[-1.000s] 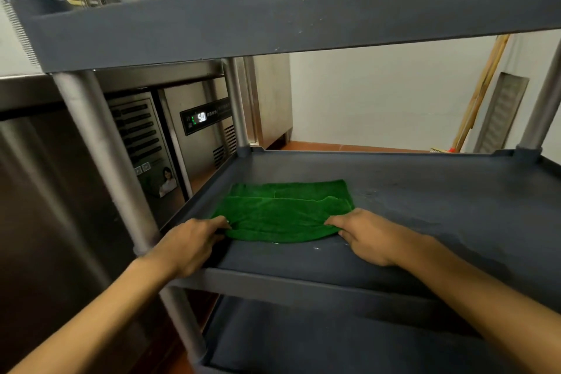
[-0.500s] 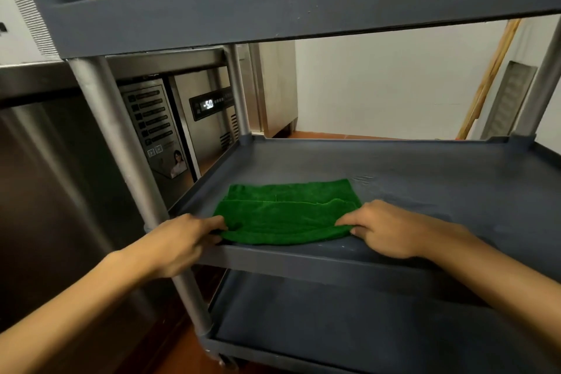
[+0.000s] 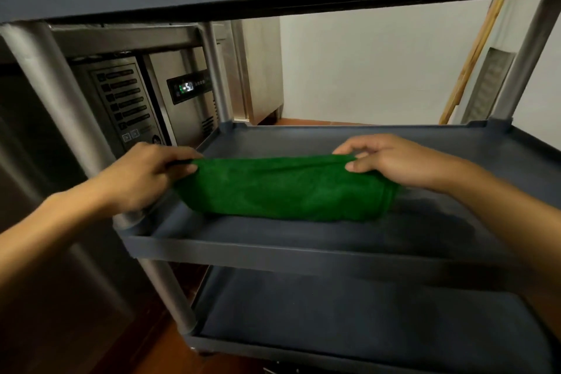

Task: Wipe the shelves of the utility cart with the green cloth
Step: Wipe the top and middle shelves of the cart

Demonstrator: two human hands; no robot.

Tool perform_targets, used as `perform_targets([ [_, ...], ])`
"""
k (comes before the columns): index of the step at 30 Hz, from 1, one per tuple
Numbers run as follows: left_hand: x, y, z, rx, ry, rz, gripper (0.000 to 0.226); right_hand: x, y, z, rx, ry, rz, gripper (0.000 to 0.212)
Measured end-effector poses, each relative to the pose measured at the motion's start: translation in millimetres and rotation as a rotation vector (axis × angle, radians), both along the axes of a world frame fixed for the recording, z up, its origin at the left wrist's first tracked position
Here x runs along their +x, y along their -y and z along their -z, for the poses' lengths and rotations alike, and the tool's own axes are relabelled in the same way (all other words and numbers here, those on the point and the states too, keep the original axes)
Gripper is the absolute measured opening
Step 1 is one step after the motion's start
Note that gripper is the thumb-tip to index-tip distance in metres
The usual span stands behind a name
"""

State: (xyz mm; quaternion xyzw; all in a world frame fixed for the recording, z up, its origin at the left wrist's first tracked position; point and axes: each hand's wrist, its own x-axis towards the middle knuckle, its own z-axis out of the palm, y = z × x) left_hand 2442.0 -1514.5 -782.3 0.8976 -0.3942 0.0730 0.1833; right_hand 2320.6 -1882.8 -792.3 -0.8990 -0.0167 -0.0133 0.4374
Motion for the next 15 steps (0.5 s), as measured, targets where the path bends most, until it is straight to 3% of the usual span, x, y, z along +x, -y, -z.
perform_targets([
  [3,10,11,7,0.002,0.168,0.01,0.031,12,5,8,-0.094,0.151,0.133,0.02],
  [7,11,29,36,0.126,0.284,0.022,0.039,15,-3,37,-0.475,0.367,0.138,0.033],
  [11,2,38,69,0.315,0.118,0.045,0.049,7,-10,68,-0.667,0.292,-0.079,0.032],
  [15,3,34,76,0.239,0.085,0.069,0.069,-3,-6,77,-0.648,0.194,-0.141,0.052],
])
